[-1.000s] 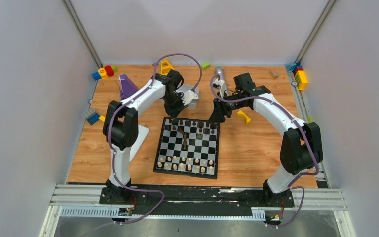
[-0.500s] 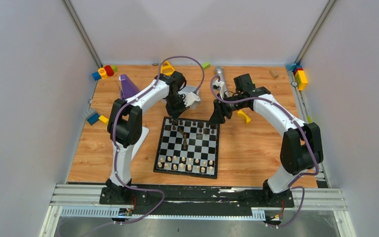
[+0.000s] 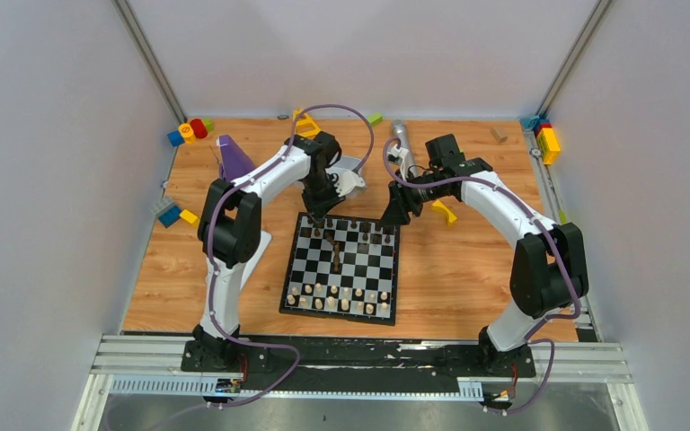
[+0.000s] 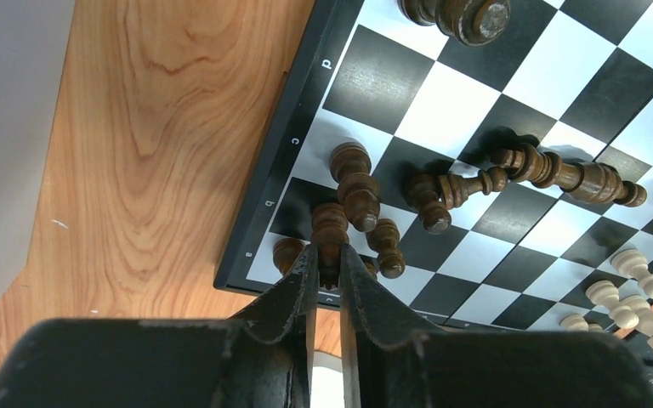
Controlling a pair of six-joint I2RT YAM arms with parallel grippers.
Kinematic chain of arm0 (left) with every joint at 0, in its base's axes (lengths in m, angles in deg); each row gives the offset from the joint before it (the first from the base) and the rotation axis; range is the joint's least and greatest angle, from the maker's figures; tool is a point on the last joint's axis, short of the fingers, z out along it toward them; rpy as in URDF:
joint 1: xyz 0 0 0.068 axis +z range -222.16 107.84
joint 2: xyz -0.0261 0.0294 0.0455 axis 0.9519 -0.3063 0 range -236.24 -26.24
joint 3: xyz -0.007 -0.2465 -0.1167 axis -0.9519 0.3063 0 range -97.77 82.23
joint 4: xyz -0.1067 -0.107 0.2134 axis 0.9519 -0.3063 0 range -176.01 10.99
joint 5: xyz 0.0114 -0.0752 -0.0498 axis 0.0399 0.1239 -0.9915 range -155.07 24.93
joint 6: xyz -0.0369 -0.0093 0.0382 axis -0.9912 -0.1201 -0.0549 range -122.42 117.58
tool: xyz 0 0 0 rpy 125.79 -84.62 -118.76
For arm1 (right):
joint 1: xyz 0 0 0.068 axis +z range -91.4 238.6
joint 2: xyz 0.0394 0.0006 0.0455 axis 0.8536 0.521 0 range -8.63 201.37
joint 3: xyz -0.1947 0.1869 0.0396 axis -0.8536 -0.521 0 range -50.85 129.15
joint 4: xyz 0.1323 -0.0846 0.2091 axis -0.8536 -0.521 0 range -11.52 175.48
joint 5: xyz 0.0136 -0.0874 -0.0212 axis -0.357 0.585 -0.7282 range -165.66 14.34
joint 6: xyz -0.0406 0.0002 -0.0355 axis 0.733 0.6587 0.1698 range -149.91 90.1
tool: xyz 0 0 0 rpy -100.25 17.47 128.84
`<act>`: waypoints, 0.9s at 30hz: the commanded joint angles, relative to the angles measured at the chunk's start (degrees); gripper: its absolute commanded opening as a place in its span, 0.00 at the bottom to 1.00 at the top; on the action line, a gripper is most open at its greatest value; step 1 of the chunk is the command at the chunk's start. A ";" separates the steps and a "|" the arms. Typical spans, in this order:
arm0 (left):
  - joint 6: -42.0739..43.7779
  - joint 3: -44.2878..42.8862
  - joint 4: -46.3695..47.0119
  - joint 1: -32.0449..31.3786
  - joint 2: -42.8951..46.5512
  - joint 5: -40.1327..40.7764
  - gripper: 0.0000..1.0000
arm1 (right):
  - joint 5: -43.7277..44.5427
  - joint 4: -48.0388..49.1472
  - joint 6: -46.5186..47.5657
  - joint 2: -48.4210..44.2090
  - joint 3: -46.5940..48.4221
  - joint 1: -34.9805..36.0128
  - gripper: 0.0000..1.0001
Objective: Set up the chess pieces on the board
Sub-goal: Place the chess piece on the chessboard.
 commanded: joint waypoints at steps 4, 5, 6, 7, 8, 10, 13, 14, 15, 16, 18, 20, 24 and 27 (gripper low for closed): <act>-1.40 -2.70 0.62 -0.63 -0.05 0.80 0.30 | -1.83 1.70 0.33 -1.74 0.10 -0.24 0.49; -1.47 -2.78 0.65 -0.58 0.02 1.11 0.33 | -1.89 1.71 0.33 -1.71 0.10 -0.19 0.49; -1.59 -2.95 0.74 -0.60 0.04 1.23 0.33 | -1.92 1.71 0.33 -1.62 0.10 -0.21 0.49; -1.65 -3.04 0.75 -0.62 0.15 1.57 0.34 | -1.93 1.71 0.33 -1.60 0.10 -0.16 0.49; -1.83 -3.10 0.81 -0.62 0.20 1.63 0.35 | -1.98 1.68 0.33 -1.61 0.10 -0.15 0.49; -2.03 -3.12 1.03 -0.63 0.74 1.80 0.38 | -1.98 1.66 0.33 -1.62 0.10 -0.07 0.49; -2.18 -3.17 1.24 -0.63 1.51 1.86 0.42 | -1.90 1.70 0.33 -1.63 0.10 0.19 0.49; -2.29 -3.24 1.37 -0.63 1.88 1.86 0.42 | -1.75 1.66 0.40 -1.60 0.10 0.39 0.49; -2.32 -3.44 1.24 -0.63 2.07 1.84 0.43 | -1.39 1.70 0.46 -1.71 0.10 0.62 0.49; -2.32 -3.50 1.15 -0.63 2.55 1.85 0.43 | -1.03 1.70 0.54 -1.69 0.10 1.17 0.49; -2.41 -3.63 1.09 -0.63 3.70 2.22 0.43 | 0.05 1.68 0.78 -1.50 0.10 2.44 0.49; -2.60 -3.43 1.35 -0.58 5.28 2.74 0.47 | 1.42 1.66 0.86 -1.00 0.19 3.97 0.49; -3.65 -0.70 3.35 0.09 10.18 3.33 0.54 | 5.86 3.31 -0.29 0.00 -0.34 8.24 0.50; -5.09 3.35 5.61 1.99 15.64 3.43 0.54 | 12.62 6.01 -2.58 0.66 -1.19 12.79 0.50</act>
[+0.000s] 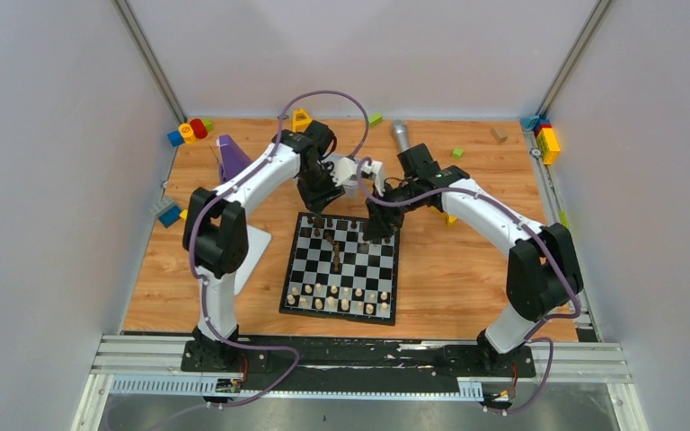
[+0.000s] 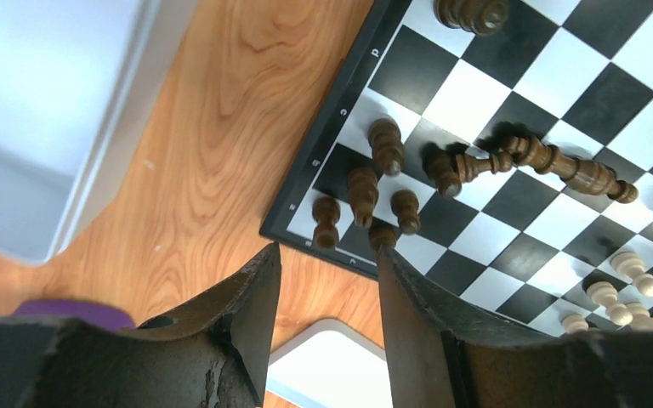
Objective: Set up the chess pieces on the board
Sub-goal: Place the chess piece on the chessboard, then pick up the chess piece from the chessboard.
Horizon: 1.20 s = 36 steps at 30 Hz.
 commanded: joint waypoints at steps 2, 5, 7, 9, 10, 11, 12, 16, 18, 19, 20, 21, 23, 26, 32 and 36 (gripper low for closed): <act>-3.17 6.38 5.06 3.80 14.50 -0.71 0.54 | 11.64 6.25 -3.84 1.67 -0.94 7.70 0.51; -4.84 11.45 8.36 7.18 20.55 -2.16 0.55 | 15.82 8.38 -6.90 3.65 -0.31 10.85 0.52; -5.70 15.56 10.46 9.90 24.64 -2.38 0.56 | 18.10 9.54 -8.87 5.43 0.54 12.61 0.53; -6.53 18.17 13.01 12.37 28.41 -2.27 0.58 | 21.35 10.46 -10.64 7.09 1.48 14.66 0.54; -6.90 19.06 13.71 13.88 30.95 -2.10 0.60 | 22.71 10.83 -11.28 8.00 2.03 15.49 0.54; -7.61 20.70 15.26 14.53 32.14 -1.74 0.62 | 24.05 11.07 -11.90 8.89 2.86 16.28 0.54; -8.01 21.55 16.11 15.74 34.58 -1.24 0.65 | 25.18 11.17 -12.50 9.80 3.52 16.89 0.54; -10.20 26.88 21.48 17.65 41.25 1.31 0.82 | 28.50 11.20 -14.48 13.00 5.81 18.74 0.54; -10.82 28.89 23.25 17.83 43.94 2.56 0.87 | 29.17 11.19 -15.21 14.13 6.57 19.20 0.54; -11.21 29.79 24.04 18.06 44.72 2.87 0.89 | 29.54 11.14 -15.62 14.59 6.87 19.41 0.54; -11.64 30.14 24.28 18.15 45.09 3.21 0.90 | 30.03 11.17 -15.99 15.04 7.05 19.60 0.54; -11.87 30.59 24.50 18.34 45.58 3.37 0.92 | 30.46 11.12 -16.23 15.50 7.23 19.76 0.55; -12.29 30.88 24.48 18.48 45.73 3.49 0.92 | 31.02 10.92 -16.76 16.51 7.59 19.97 0.55; -12.45 30.85 24.22 18.59 45.69 3.32 0.93 | 32.39 10.62 -17.16 17.62 8.09 20.38 0.54; -12.54 30.49 24.01 18.60 45.67 2.52 0.93 | 36.12 9.72 -16.74 18.73 7.92 21.27 0.53; -12.63 30.26 23.80 18.60 45.54 1.66 0.93 | 38.02 9.36 -15.56 17.96 6.65 21.41 0.45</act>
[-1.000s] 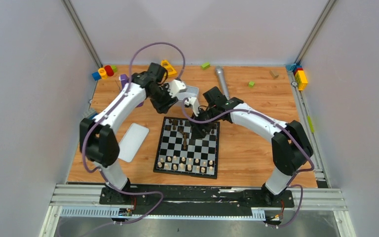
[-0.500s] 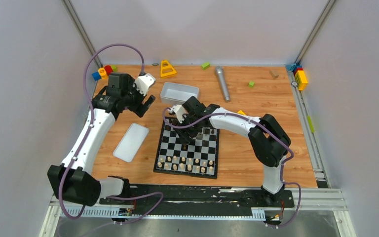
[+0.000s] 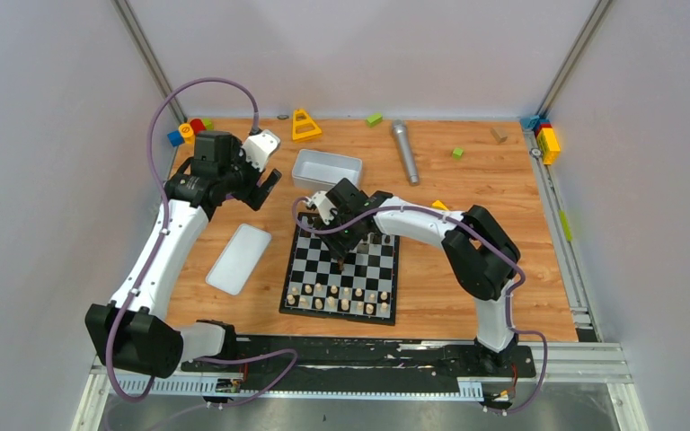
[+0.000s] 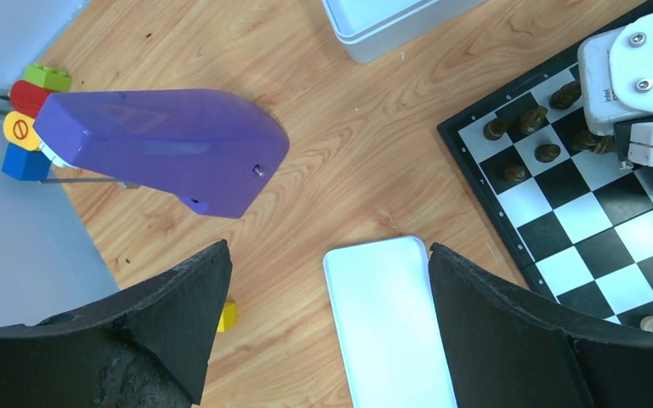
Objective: Set up the chess pieces on the board
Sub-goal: Pick up the chess piece from the chessboard.
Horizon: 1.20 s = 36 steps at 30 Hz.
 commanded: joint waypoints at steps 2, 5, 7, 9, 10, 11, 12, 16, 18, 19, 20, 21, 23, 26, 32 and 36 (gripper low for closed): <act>-1.45 -0.57 1.46 0.24 0.57 -1.86 0.93 | 4.28 0.17 1.03 -1.21 -0.93 0.53 0.42; -1.06 -0.70 1.25 0.24 0.10 -2.95 0.93 | 4.95 0.17 2.10 -3.21 -2.79 0.44 0.38; -0.32 -0.67 1.19 0.24 -0.07 -3.75 0.93 | 5.23 0.17 2.72 -4.23 -3.71 0.51 0.35; 0.15 -0.63 1.26 0.24 -0.28 -4.42 0.93 | 5.70 0.08 3.55 -4.91 -4.57 0.51 0.31; 0.30 -0.63 1.21 0.24 -0.47 -4.65 0.94 | 5.85 0.02 4.04 -5.21 -5.03 0.52 0.29; 0.53 -0.63 1.19 0.29 -0.56 -5.25 0.94 | 5.75 0.06 4.28 -5.48 -5.34 0.48 0.27; 0.62 -0.52 1.19 0.25 -0.85 -5.68 0.94 | 5.59 0.07 4.77 -5.74 -5.58 0.42 0.26; 0.70 -0.02 1.19 0.24 -2.07 -10.12 0.94 | 2.40 0.06 5.67 -7.22 -5.65 -0.46 0.17; 0.79 0.32 1.42 0.24 -2.72 -13.55 0.94 | -0.51 0.03 6.03 -8.34 -5.19 -1.73 0.12; 0.87 0.64 1.73 0.24 -2.92 -16.27 0.93 | -2.99 -0.08 6.59 -9.01 -4.92 -2.39 0.10; 0.92 0.80 1.90 0.24 -3.35 -19.45 0.91 | -5.97 -0.07 7.05 -9.85 -4.72 -3.10 0.07; 0.97 1.16 2.37 0.24 -3.50 -21.43 0.90 | -8.29 -0.03 7.68 -10.70 -4.51 -3.82 0.05; 1.14 1.91 3.24 0.24 -3.89 -27.88 0.85 | -13.04 0.21 9.21 -12.76 -4.46 -5.06 0.02; 2.53 3.62 5.20 0.24 -3.97 -40.16 0.81 | -19.82 1.09 11.36 -16.21 -4.91 -6.93 0.01; 9.30 5.24 7.29 -2.36 -5.07 -57.06 0.71 | -32.57 1.76 13.87 -20.08 -5.00 -10.35 0.00; 17.25 5.23 6.69 -7.37 -5.56 -57.37 0.70 | -37.76 1.69 14.20 -21.18 -4.50 -10.84 0.00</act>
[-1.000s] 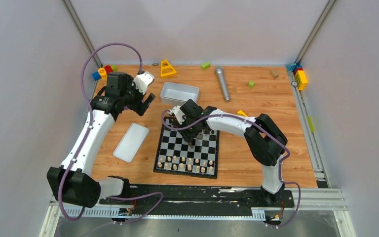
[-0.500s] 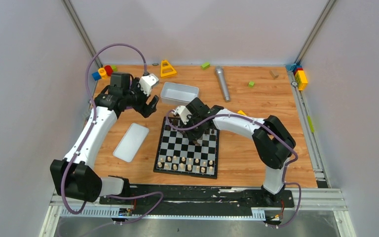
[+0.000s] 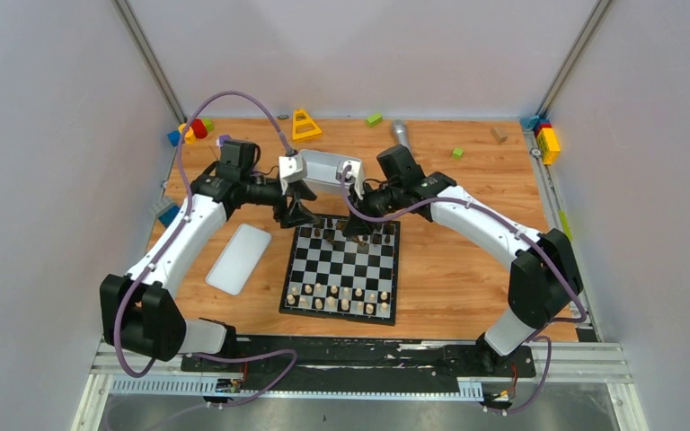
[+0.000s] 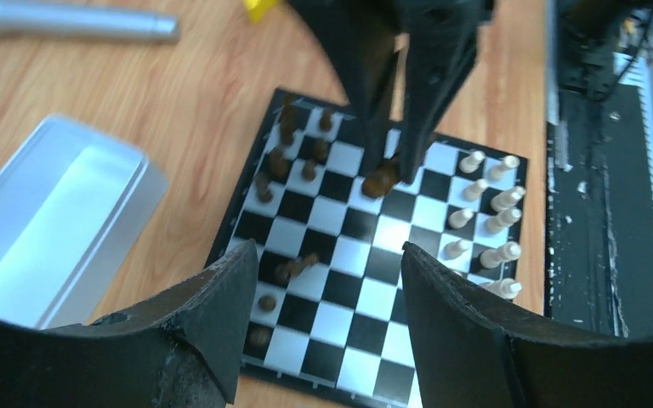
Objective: Set up the chess pieces on the board
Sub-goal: Pick up the chess piece from the chessboard.
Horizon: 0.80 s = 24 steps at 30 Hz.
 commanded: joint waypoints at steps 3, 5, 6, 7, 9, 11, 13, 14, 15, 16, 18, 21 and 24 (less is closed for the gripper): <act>14.52 -0.08 1.28 -6.72 -0.58 -7.66 0.70 | -12.89 1.34 1.60 -2.30 1.19 -0.47 0.00; 17.56 -0.70 -0.06 -7.66 -1.37 -8.19 0.69 | -13.84 1.18 1.36 -2.48 1.36 -0.71 0.00; 19.70 -1.29 -1.69 -8.20 -1.65 -8.16 0.69 | -14.27 1.13 1.20 -2.58 1.44 -0.78 0.00; 21.88 -1.55 -2.46 -8.52 -2.15 -7.95 0.69 | -14.67 1.08 1.07 -2.59 1.48 -0.90 0.00; 25.15 -2.04 -5.04 -9.26 -2.57 -7.64 0.68 | -15.72 1.11 0.48 -2.51 1.78 -1.29 0.00; 28.07 -2.10 -6.91 -9.68 -2.71 -7.35 0.67 | -17.05 1.02 -0.08 -2.29 2.15 -1.77 0.00; 30.82 -2.14 -9.00 -9.87 -2.68 -7.07 0.65 | -18.51 0.86 -0.49 -2.12 2.42 -2.28 0.00; 31.58 -1.94 -9.72 -9.89 -2.60 -6.98 0.65 | -19.22 0.84 -0.64 -1.95 2.56 -2.48 0.00; 33.18 -1.83 -10.08 -9.97 -2.53 -6.87 0.64 | -20.07 0.68 -0.81 -1.71 2.66 -2.70 0.00; 33.55 -1.57 -9.95 -10.07 -2.48 -6.79 0.64 | -20.72 0.61 -0.99 -1.38 2.89 -2.75 0.00; 33.83 -1.64 -9.49 -10.31 -2.61 -6.65 0.62 | -21.82 0.36 -1.35 -0.89 3.24 -2.94 0.00; 33.51 -1.72 -8.58 -10.70 -2.76 -6.53 0.61 | -22.34 0.05 -1.55 -0.33 3.43 -2.99 0.00; 32.73 -1.76 -7.70 -11.08 -2.94 -6.21 0.60 | -22.69 -0.08 -1.66 0.15 3.54 -3.04 0.00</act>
